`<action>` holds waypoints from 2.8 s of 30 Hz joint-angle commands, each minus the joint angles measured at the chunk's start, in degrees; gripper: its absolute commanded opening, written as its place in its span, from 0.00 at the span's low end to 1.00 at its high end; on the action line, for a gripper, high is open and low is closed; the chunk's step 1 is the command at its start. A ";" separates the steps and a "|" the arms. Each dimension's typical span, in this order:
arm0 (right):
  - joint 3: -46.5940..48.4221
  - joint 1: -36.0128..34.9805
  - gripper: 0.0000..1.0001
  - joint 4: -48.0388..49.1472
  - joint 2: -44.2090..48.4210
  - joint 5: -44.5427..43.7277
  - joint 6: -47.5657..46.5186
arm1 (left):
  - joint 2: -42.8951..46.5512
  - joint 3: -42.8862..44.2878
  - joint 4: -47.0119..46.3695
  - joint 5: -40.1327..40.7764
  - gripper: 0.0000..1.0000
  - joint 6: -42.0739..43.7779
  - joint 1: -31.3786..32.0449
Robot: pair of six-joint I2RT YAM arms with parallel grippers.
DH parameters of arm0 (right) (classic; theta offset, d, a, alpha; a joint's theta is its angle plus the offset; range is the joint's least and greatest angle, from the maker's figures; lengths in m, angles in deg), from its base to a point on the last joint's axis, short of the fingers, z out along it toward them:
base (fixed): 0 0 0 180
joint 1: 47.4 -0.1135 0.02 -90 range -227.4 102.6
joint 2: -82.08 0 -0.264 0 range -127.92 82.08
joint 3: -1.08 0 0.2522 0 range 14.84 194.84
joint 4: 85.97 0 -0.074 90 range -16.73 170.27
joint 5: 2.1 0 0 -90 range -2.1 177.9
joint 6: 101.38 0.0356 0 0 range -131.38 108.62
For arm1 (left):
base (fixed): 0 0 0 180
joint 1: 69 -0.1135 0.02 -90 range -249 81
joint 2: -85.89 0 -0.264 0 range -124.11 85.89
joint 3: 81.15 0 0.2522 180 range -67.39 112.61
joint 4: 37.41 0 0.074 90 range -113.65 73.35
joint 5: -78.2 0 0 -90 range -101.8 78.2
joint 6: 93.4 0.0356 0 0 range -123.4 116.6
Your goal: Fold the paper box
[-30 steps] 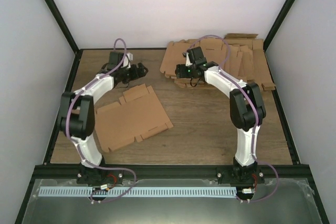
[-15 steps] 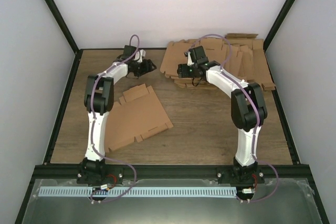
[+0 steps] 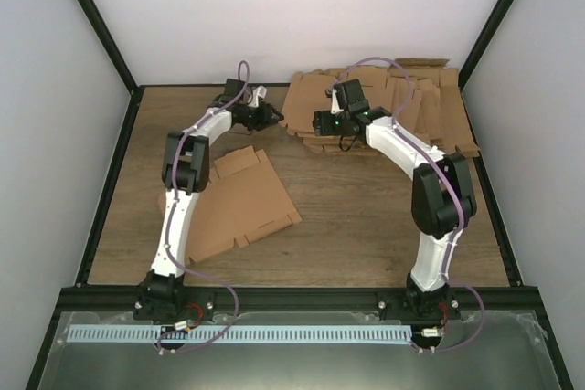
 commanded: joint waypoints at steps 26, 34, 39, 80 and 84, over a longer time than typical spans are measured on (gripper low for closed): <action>-2.42 0.88 0.74 0.58 3.99 -3.44 -0.50 | -8.77 6.13 -3.22 -8.99 0.22 -6.59 10.12; -3.68 0.98 0.74 2.14 4.66 -2.90 0.38 | -8.47 6.04 -3.15 -8.42 0.38 -6.13 10.31; -3.97 1.05 0.74 2.21 5.02 -2.93 0.46 | -9.00 6.12 -4.11 -7.62 0.42 -6.52 10.33; -14.64 -1.80 0.80 4.39 4.24 29.41 3.44 | 72.71 -58.17 4.99 29.14 1.00 -2.42 -1.90; -17.89 -3.72 0.80 6.49 3.81 30.79 4.16 | 78.78 -61.04 17.94 31.44 1.00 -2.05 -1.99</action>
